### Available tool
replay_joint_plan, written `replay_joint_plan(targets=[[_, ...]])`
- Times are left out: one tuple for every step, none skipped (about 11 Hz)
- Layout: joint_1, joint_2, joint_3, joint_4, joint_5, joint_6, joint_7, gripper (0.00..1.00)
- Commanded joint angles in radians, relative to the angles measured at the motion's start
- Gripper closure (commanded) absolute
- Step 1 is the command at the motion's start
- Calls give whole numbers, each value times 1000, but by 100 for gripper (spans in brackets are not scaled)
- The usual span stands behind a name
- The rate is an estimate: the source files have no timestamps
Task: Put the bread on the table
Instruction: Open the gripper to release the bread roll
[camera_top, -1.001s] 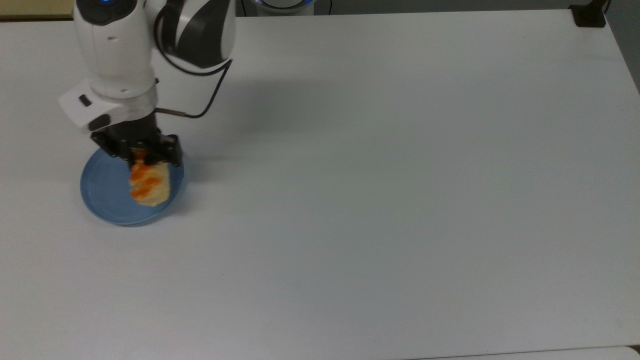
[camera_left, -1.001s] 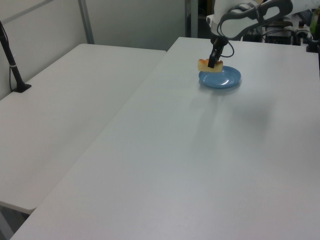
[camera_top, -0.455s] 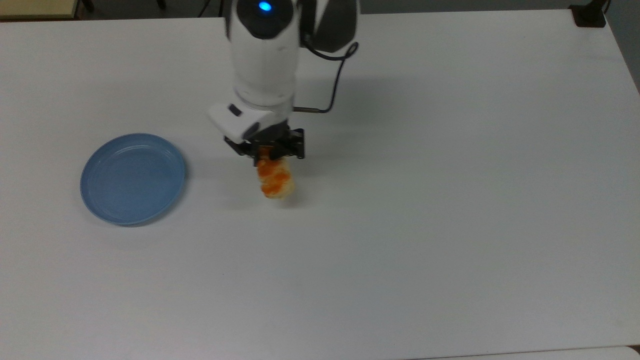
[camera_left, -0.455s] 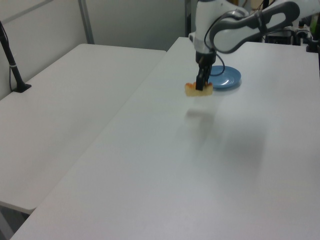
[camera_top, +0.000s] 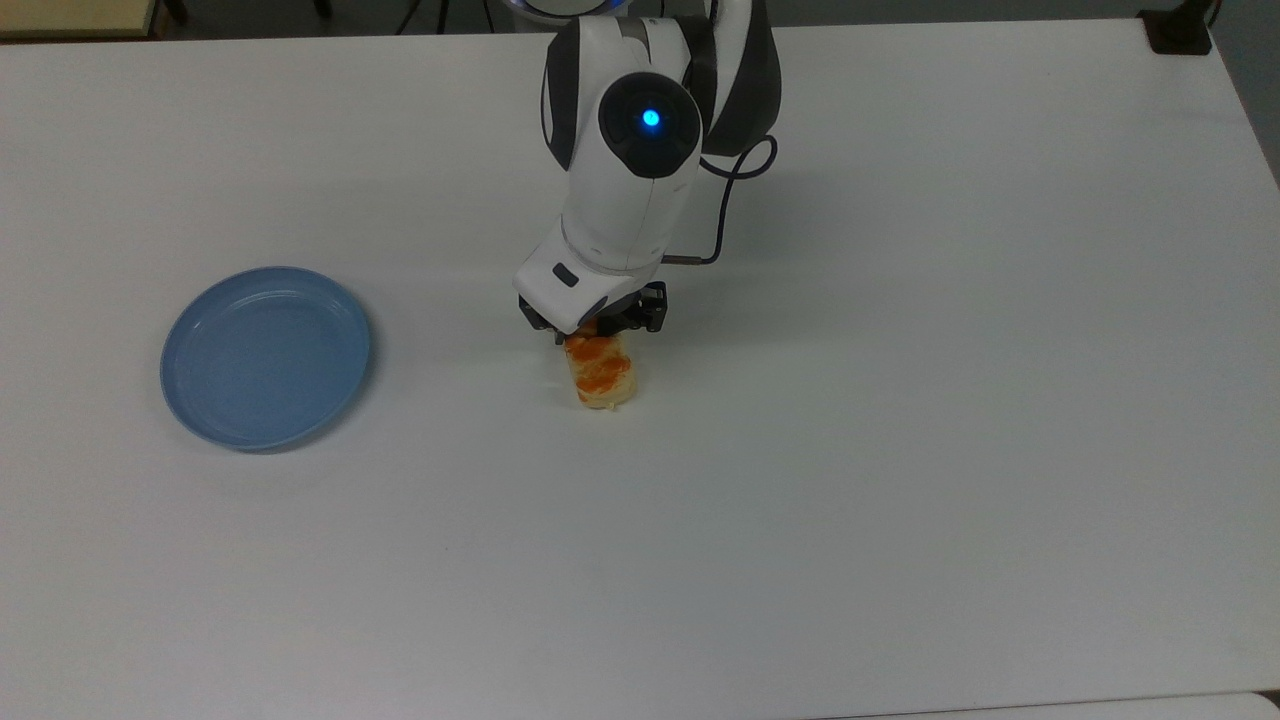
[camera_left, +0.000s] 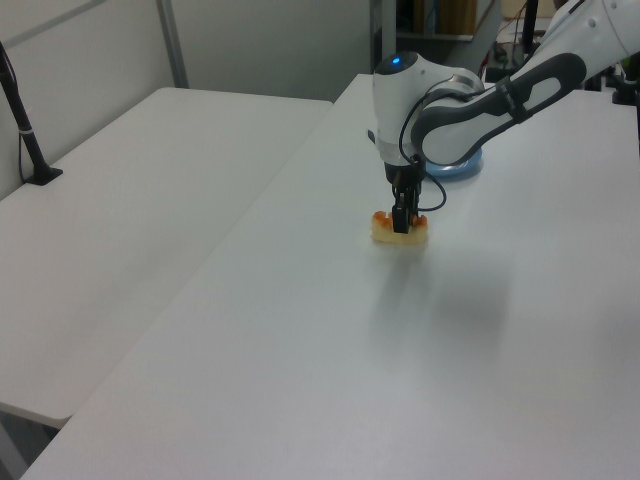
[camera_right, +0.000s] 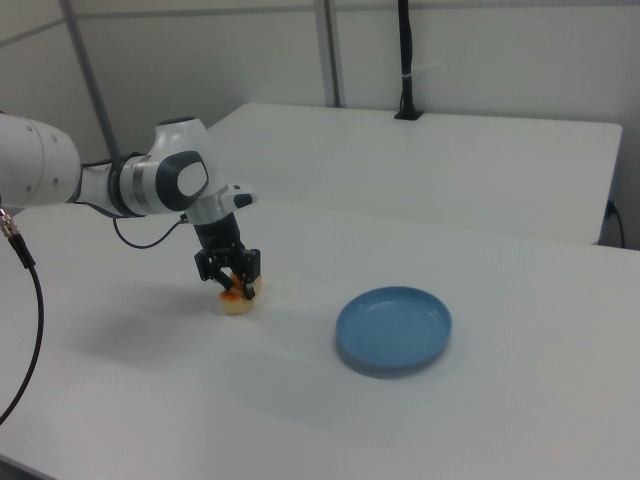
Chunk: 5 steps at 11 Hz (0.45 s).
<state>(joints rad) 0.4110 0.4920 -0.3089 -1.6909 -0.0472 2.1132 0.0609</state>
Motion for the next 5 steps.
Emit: replay_joint_plan(targets=[[-23,-41,24,-16,-20,-10,25,0],[-44,-79,33,-12,-19,-37,25,0],[-91,-139,59,9,-13,-109,27,0],[-159,-215,103,23,-11,-175,27,0],[-213,-287,137,23,-10,-256,27,0]])
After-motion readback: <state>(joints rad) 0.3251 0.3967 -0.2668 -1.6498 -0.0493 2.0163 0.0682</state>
